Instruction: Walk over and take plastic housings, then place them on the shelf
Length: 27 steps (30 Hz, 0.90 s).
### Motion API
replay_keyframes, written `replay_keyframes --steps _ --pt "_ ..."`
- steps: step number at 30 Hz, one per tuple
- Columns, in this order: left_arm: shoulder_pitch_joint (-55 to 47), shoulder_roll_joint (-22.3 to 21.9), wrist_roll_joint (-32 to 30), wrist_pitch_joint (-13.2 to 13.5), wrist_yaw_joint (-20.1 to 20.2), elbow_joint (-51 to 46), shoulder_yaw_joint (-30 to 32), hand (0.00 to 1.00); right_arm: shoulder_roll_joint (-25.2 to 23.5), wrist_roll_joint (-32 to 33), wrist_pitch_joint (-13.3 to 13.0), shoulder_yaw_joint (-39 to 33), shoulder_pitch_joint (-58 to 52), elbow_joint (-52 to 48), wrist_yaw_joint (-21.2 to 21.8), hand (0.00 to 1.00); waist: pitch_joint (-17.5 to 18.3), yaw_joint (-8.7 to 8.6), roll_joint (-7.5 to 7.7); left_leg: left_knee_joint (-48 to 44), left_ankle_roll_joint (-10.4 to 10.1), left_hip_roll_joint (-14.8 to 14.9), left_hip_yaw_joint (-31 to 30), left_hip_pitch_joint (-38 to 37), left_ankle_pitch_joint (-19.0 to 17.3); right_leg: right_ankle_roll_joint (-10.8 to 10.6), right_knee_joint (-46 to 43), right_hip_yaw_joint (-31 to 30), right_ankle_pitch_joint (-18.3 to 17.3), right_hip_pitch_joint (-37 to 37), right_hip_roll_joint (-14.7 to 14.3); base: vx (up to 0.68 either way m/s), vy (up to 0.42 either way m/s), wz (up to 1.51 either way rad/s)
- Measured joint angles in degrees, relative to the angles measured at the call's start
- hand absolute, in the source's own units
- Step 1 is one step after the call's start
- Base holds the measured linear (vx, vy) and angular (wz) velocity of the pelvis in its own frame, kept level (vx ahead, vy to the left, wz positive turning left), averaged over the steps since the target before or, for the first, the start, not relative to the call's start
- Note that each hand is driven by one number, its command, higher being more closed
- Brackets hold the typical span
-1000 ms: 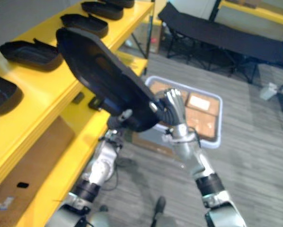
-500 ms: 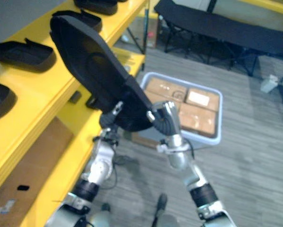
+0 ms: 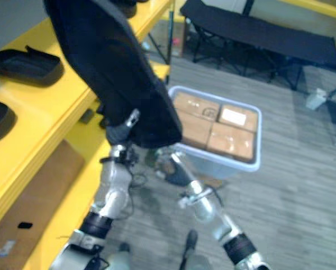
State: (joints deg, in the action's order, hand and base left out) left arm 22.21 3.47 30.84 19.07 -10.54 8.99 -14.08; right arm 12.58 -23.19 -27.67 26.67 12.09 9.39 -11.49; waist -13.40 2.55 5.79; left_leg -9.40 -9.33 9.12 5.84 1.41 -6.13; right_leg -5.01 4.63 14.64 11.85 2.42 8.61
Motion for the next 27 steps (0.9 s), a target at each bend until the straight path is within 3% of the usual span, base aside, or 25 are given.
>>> replay_keyframes --steps 2,5,10,11,13,15,20,22,25,27 --pt "-1.7 0.1 -0.5 -2.2 -0.2 0.2 1.1 1.0 0.6 3.6 0.1 -0.2 0.1 -0.9 5.3 0.0 0.1 0.08 0.12 0.4 0.0 0.0 0.3 -1.1 0.0 0.0 0.0 0.0 0.0 -0.7 -0.1 0.0 0.0 -0.04" --pt "-3.4 0.2 -0.6 -3.2 -0.8 1.6 4.6 1.0 2.9 10.4 1.4 0.0 0.3 -6.8 11.9 0.0 0.2 0.16 0.21 0.5 0.0 0.0 1.0 -1.5 0.0 -0.1 0.0 -0.3 0.0 -0.6 -0.4 -0.02 -0.009 -0.1" --pt "-9.4 1.7 -15.8 -7.0 -9.3 8.9 7.1 1.0 4.3 35.4 4.2 -6.2 8.1 -24.3 17.9 0.0 1.0 -0.36 0.3 0.9 -0.1 0.3 1.3 -2.8 0.1 -0.1 0.0 -0.5 -0.1 -1.6 -0.7 -0.01 -0.003 -0.03" --pt "-10.2 1.6 -17.1 -7.1 -10.2 9.2 7.1 1.0 4.3 38.5 4.6 -7.2 8.7 -25.0 18.7 0.0 1.3 -0.32 0.44 0.9 -0.1 0.2 1.4 -2.9 0.1 -0.2 0.0 -0.5 -0.1 -1.6 -0.7 0.0 0.0 0.0" --pt "-12.3 1.8 -22.1 -7.0 -14.2 9.3 8.6 1.0 4.4 50.9 7.8 -11.0 8.3 -26.3 22.6 0.0 2.6 -0.3 1.03 1.0 -0.1 0.2 1.6 -3.0 0.1 -0.4 0.0 -0.5 -0.3 -1.7 -0.6 0.0 0.0 0.0" --pt "-12.3 1.8 -23.1 -6.6 -16.9 9.3 11.2 1.0 4.5 56.5 9.6 -13.2 6.3 -26.3 25.2 0.0 3.2 -0.31 0.92 1.0 -0.1 0.2 1.8 -3.4 0.0 -0.6 0.0 -0.5 -0.5 -2.0 -0.6 0.0 0.0 0.0" --pt "-12.8 1.4 -26.4 -3.2 -25.9 8.9 18.3 1.0 5.3 64.5 14.5 -15.0 1.0 -26.4 33.5 0.0 5.5 -0.95 -0.85 1.3 0.0 0.3 2.2 -3.6 0.0 -0.8 0.0 -0.6 -1.1 -2.0 -0.5 0.0 0.0 0.0" --pt "-12.8 0.4 -29.1 -1.8 -28.6 8.8 20.2 1.0 5.3 66.0 15.5 -15.0 0.0 -26.4 34.5 0.0 5.8 -0.96 -1.39 1.5 -0.1 0.3 2.2 -3.6 0.0 -0.8 0.0 -0.6 -1.1 -2.0 -0.5 0.0 0.0 0.0" --pt "-12.8 0.2 -31.9 0.1 -31.3 8.8 22.3 1.0 4.7 65.8 15.8 -15.6 -1.2 -26.4 33.1 0.0 6.1 -1.04 -1.5 2.3 -0.2 0.3 2.6 -4.3 0.1 -0.7 0.0 -0.7 -1.2 -2.1 -0.6 0.0 0.003 -0.01" --pt "-12.9 0.3 -32.0 2.1 -31.9 8.8 23.7 1.0 2.9 65.0 15.7 -19.5 -3.9 -25.6 28.4 0.0 7.4 -1.31 -1.21 2.9 -0.3 0.3 2.7 -4.4 0.2 -0.5 0.0 -0.7 -1.2 -1.8 -0.5 0.02 0.012 0.0"
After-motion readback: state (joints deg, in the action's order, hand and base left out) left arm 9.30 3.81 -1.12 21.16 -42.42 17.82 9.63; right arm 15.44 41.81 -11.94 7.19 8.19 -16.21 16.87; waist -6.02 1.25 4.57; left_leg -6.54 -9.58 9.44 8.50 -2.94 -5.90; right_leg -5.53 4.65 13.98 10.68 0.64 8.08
